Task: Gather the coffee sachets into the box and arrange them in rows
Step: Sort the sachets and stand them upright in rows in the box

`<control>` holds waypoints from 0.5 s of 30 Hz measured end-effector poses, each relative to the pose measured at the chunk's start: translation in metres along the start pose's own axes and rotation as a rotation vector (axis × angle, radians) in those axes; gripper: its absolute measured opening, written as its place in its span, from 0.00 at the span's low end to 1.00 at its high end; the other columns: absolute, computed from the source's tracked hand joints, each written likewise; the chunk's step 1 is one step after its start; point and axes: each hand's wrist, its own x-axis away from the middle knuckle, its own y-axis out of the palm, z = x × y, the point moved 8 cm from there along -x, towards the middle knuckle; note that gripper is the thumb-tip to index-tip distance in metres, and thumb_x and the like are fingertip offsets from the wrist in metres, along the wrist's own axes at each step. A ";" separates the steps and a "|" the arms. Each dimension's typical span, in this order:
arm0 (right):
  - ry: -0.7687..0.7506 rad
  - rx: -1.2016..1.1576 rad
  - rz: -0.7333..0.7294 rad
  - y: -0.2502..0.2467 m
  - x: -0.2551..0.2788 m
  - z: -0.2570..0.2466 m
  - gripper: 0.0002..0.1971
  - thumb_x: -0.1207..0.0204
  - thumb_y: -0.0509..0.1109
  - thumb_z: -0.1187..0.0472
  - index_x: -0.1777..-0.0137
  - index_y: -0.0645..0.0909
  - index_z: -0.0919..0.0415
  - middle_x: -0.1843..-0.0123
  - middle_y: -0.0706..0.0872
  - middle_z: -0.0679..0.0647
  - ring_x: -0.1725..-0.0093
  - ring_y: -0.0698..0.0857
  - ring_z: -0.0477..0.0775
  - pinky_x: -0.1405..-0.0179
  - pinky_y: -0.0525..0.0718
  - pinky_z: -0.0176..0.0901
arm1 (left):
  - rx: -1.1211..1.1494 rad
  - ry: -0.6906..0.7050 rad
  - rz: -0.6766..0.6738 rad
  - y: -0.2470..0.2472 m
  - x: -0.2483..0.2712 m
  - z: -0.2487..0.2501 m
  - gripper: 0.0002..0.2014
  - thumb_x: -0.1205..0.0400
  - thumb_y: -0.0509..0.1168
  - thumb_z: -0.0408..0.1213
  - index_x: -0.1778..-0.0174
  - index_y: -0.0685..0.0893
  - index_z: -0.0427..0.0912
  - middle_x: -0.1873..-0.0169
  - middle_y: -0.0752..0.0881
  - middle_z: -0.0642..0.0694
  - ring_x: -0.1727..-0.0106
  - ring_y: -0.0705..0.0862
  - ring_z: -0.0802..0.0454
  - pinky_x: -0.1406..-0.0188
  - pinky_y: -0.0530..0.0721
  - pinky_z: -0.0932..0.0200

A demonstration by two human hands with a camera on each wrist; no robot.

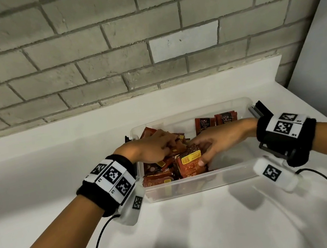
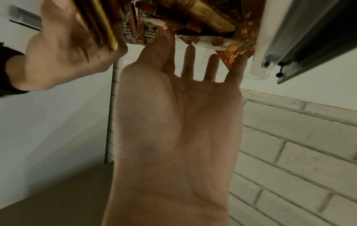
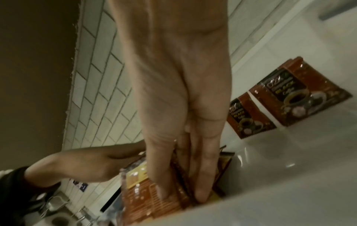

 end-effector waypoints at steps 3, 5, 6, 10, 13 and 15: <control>-0.040 -0.055 0.034 -0.012 0.007 0.002 0.27 0.23 0.71 0.55 0.24 0.69 0.52 0.33 0.84 0.49 0.35 0.83 0.51 0.30 0.78 0.49 | 0.124 0.035 0.026 0.000 0.000 -0.002 0.14 0.13 0.47 0.39 0.35 0.70 0.56 0.30 0.71 0.48 0.25 0.64 0.42 0.27 0.65 0.40; -0.048 -0.135 0.080 -0.021 0.012 0.005 0.23 0.22 0.70 0.60 0.28 0.72 0.56 0.35 0.85 0.53 0.35 0.83 0.58 0.34 0.81 0.50 | 0.231 0.048 0.111 -0.006 0.004 -0.001 0.11 0.11 0.45 0.39 0.40 0.70 0.53 0.41 0.75 0.48 0.38 0.73 0.46 0.37 0.75 0.47; -0.055 -0.170 0.109 -0.026 0.015 0.006 0.22 0.21 0.70 0.62 0.28 0.72 0.57 0.36 0.86 0.55 0.35 0.83 0.61 0.35 0.82 0.50 | 0.279 0.047 0.172 -0.011 0.006 -0.001 0.10 0.11 0.45 0.40 0.41 0.70 0.52 0.44 0.75 0.49 0.40 0.73 0.48 0.41 0.76 0.49; -0.075 -0.319 0.228 -0.047 0.030 0.005 0.19 0.22 0.69 0.66 0.32 0.75 0.56 0.41 0.89 0.54 0.40 0.86 0.58 0.42 0.86 0.45 | 0.433 0.030 0.532 -0.032 0.029 0.000 0.16 0.12 0.46 0.50 0.31 0.68 0.50 0.36 0.73 0.49 0.33 0.69 0.51 0.38 0.71 0.55; -0.059 -0.380 0.301 -0.057 0.041 -0.005 0.18 0.23 0.70 0.65 0.33 0.77 0.59 0.44 0.90 0.55 0.41 0.87 0.57 0.50 0.88 0.39 | 0.642 0.097 0.723 -0.040 0.056 0.019 0.29 0.18 0.48 0.63 0.23 0.58 0.55 0.23 0.64 0.51 0.32 0.73 0.58 0.31 0.70 0.51; -0.057 -0.346 0.324 -0.056 0.046 -0.019 0.17 0.23 0.70 0.64 0.35 0.78 0.60 0.44 0.89 0.57 0.44 0.88 0.54 0.52 0.87 0.38 | 0.656 0.181 0.725 -0.038 0.066 0.046 0.37 0.25 0.52 0.71 0.21 0.50 0.63 0.21 0.58 0.56 0.24 0.67 0.53 0.26 0.69 0.45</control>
